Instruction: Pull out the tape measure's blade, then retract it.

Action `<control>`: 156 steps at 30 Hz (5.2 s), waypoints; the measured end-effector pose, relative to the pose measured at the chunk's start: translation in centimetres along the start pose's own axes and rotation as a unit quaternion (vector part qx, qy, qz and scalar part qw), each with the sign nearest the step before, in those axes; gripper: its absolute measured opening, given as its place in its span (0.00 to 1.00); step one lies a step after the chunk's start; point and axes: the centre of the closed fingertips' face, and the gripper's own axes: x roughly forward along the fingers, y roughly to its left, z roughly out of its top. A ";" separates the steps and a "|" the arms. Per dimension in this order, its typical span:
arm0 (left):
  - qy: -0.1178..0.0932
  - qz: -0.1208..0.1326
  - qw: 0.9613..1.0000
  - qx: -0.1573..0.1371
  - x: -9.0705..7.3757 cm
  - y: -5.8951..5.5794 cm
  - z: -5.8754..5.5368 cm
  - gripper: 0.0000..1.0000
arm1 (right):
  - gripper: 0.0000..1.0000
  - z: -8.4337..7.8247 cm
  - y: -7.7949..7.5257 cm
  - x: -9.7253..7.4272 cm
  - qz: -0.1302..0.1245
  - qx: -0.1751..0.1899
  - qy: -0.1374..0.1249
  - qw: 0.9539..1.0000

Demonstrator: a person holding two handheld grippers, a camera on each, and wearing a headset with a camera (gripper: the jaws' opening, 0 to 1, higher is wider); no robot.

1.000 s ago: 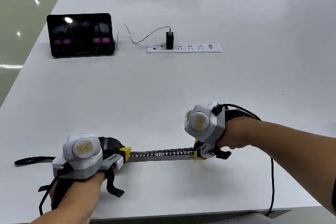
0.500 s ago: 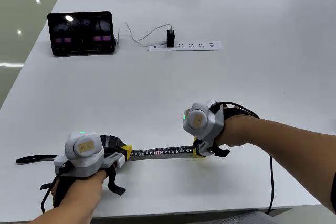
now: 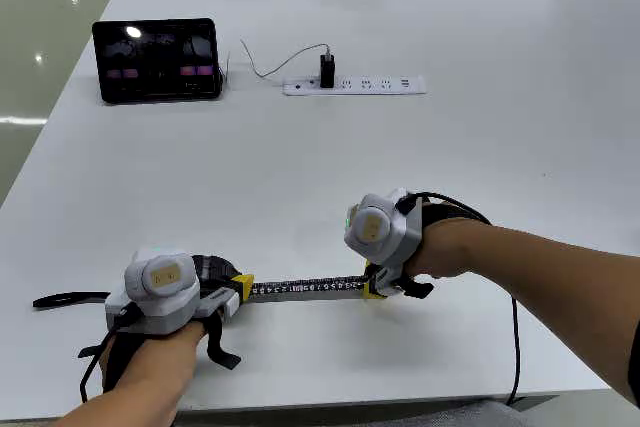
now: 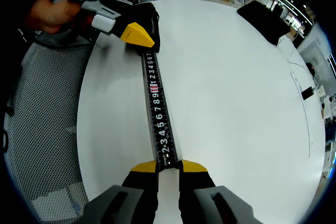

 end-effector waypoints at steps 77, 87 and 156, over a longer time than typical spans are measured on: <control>0.007 -0.002 1.000 -0.004 0.0 -0.1 0.0 0.64 | 0.11 3.6 0.2 1.2 -0.001 0.007 0.003 1.000; 0.008 -0.003 1.000 -0.004 0.0 -0.1 0.0 0.64 | 0.11 4.1 0.3 1.4 0.000 0.004 0.005 1.000; 0.011 -0.023 0.999 -0.034 -0.1 0.1 0.0 0.63 | 0.11 8.0 0.8 2.5 0.014 0.004 -0.033 0.999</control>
